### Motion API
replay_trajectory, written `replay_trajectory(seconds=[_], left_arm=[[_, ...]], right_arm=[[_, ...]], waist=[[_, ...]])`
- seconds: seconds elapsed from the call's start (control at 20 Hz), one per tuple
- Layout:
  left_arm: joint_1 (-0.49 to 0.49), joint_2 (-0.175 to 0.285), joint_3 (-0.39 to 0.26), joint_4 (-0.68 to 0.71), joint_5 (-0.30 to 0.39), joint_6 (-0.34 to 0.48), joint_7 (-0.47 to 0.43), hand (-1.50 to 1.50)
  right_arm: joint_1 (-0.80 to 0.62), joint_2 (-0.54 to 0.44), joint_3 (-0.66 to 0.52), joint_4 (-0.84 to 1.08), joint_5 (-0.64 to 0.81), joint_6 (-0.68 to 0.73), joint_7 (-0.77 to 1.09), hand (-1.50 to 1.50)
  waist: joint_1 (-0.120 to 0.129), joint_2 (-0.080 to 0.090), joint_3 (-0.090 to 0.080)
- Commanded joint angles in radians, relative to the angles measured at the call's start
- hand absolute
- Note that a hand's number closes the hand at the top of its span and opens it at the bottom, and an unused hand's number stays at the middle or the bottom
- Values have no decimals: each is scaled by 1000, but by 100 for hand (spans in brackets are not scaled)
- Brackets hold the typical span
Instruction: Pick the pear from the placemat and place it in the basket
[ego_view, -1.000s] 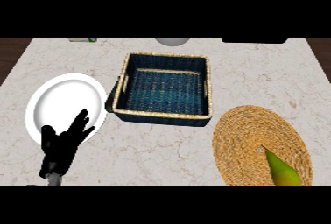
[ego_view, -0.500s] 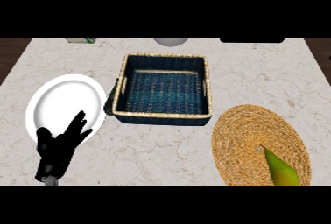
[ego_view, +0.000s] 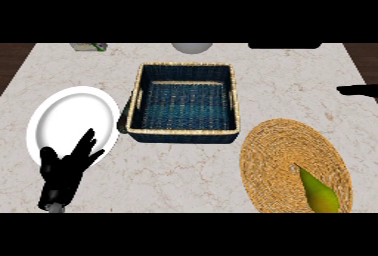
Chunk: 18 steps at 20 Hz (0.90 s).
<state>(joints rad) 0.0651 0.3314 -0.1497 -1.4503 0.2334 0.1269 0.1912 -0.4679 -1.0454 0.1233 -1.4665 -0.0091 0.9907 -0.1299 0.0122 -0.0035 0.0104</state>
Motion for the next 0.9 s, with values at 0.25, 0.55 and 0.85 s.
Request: replay_trajectory(seconds=[0.25, 0.55, 0.85], left_arm=[[23, -11, 5, 98, -18, -6, 29, 0], [96, 26, 23, 16, -1, -39, 50, 0], [41, -18, 6, 57, -38, -8, 73, 0]], right_arm=[[60, 104, 107, -33, 198, -61, -116, -150], [178, 105, 141, -27, 313, -175, -233, -150], [168, 134, 161, 30, 342, -202, -283, -150]], waist=[[1, 9, -10], [-5, 4, -9], [-10, 5, -10]])
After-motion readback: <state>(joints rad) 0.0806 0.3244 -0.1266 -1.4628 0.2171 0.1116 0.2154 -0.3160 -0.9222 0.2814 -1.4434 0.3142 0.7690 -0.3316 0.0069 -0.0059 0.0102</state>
